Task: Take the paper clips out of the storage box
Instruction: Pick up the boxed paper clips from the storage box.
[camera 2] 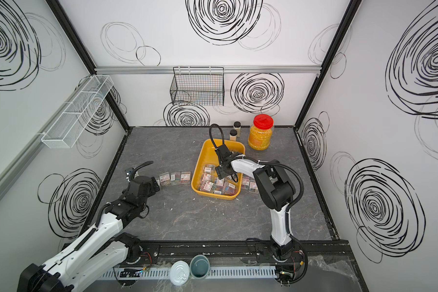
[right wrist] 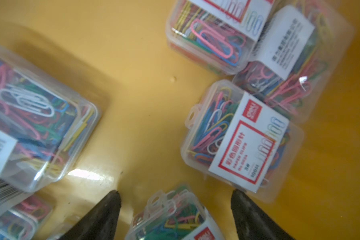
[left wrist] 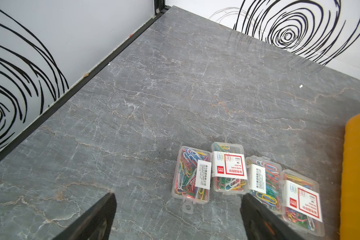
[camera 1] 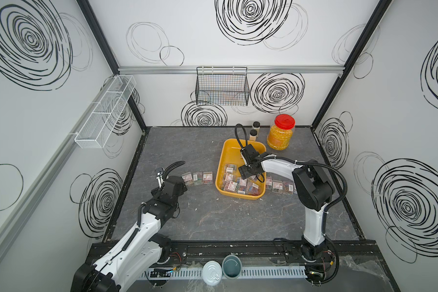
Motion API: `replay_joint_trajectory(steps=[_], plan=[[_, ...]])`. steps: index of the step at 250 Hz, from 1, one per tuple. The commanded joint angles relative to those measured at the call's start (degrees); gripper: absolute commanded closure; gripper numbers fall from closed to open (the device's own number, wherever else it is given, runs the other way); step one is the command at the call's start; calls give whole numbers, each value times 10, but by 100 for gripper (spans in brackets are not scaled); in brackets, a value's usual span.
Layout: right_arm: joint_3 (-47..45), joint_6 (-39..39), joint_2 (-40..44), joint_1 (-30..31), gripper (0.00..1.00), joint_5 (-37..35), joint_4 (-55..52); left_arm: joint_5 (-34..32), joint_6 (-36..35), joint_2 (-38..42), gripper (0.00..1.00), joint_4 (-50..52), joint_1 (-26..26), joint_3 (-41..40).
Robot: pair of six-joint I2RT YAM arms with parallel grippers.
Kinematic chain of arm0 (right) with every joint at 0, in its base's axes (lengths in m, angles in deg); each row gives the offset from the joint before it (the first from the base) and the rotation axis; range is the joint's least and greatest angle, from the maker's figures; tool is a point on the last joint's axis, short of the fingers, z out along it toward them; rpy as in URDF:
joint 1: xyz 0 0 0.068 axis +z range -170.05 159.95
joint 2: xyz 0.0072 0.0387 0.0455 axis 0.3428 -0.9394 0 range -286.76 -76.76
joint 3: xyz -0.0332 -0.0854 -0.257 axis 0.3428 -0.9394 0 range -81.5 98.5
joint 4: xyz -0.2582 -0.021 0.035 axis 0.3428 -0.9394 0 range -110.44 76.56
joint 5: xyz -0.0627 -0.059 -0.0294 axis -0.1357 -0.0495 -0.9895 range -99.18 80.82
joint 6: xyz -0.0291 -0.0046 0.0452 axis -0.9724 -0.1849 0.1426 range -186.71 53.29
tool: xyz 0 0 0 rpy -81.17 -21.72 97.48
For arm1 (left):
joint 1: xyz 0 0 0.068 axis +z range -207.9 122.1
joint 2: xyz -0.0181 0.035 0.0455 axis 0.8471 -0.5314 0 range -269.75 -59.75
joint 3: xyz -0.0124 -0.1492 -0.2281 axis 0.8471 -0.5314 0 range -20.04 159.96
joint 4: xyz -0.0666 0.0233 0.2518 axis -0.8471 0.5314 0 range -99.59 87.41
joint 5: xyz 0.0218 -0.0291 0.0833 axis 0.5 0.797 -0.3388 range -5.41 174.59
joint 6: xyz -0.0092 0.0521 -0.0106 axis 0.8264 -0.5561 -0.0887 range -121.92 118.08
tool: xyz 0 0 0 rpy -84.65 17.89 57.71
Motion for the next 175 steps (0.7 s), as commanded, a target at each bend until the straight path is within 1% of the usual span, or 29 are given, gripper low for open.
replay_joint_trajectory(steps=[1,41,71,95,130,175], plan=[[-5,11,-8,-15,14,15,-30,-1,-3,3,3,-19,6,-3],[-25,30,20,-6,9,45,-32,2,-2,3,3,-19,8,-4],[-26,46,37,17,5,20,-51,4,-3,5,3,-20,8,-5],[-20,62,46,22,4,9,-71,5,-3,11,3,-19,10,-7],[-8,77,49,25,4,-6,-103,9,-3,28,2,-20,9,-13],[8,74,55,35,4,-24,-134,9,-3,45,1,-19,10,-19]])
